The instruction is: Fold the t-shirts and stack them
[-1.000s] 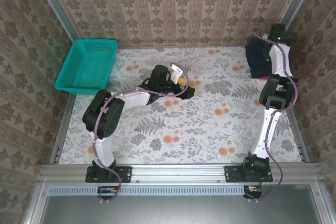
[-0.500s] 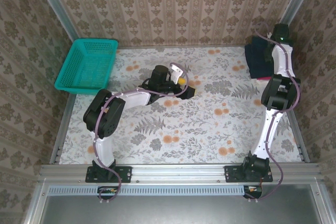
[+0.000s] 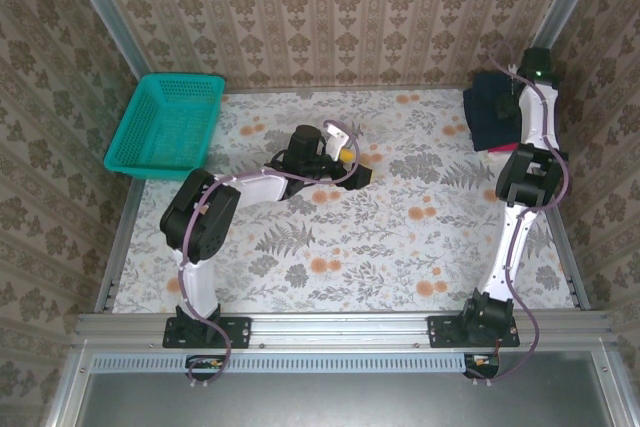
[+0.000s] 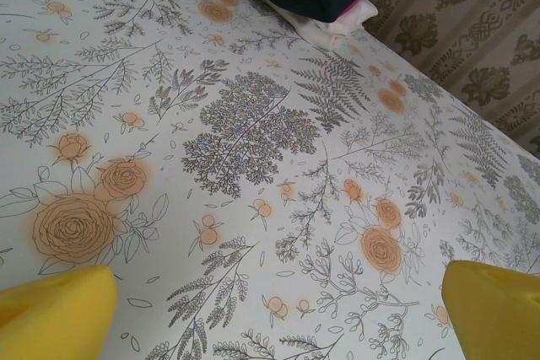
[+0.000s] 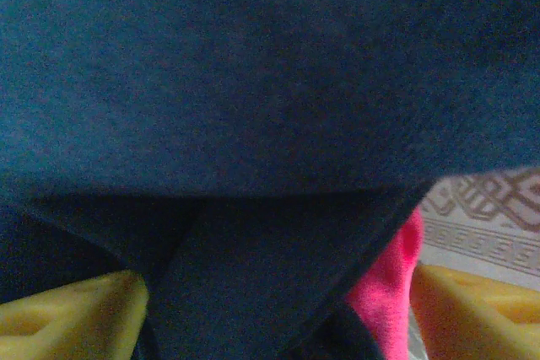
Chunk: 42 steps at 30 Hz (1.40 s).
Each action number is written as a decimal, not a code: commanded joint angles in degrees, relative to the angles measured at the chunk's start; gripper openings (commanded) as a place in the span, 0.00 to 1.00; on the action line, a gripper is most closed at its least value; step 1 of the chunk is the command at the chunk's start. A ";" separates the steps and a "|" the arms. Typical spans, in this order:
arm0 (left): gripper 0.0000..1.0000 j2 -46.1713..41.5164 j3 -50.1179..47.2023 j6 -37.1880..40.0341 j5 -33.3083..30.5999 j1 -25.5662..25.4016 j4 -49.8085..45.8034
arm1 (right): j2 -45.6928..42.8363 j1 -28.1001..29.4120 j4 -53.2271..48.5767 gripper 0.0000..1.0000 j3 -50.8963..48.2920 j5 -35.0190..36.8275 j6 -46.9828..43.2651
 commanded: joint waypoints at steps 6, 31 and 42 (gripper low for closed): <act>1.00 1.03 1.30 -1.92 2.85 -0.34 2.65 | 7.12 0.28 -19.71 0.79 -0.96 -20.58 2.06; 1.00 0.79 -0.26 -2.70 2.85 -0.26 4.46 | -18.82 -0.83 9.18 1.00 -29.12 -10.55 15.40; 1.00 1.58 -0.17 -3.37 4.78 0.18 5.51 | -5.36 -2.60 -5.23 0.99 -17.50 -19.25 13.68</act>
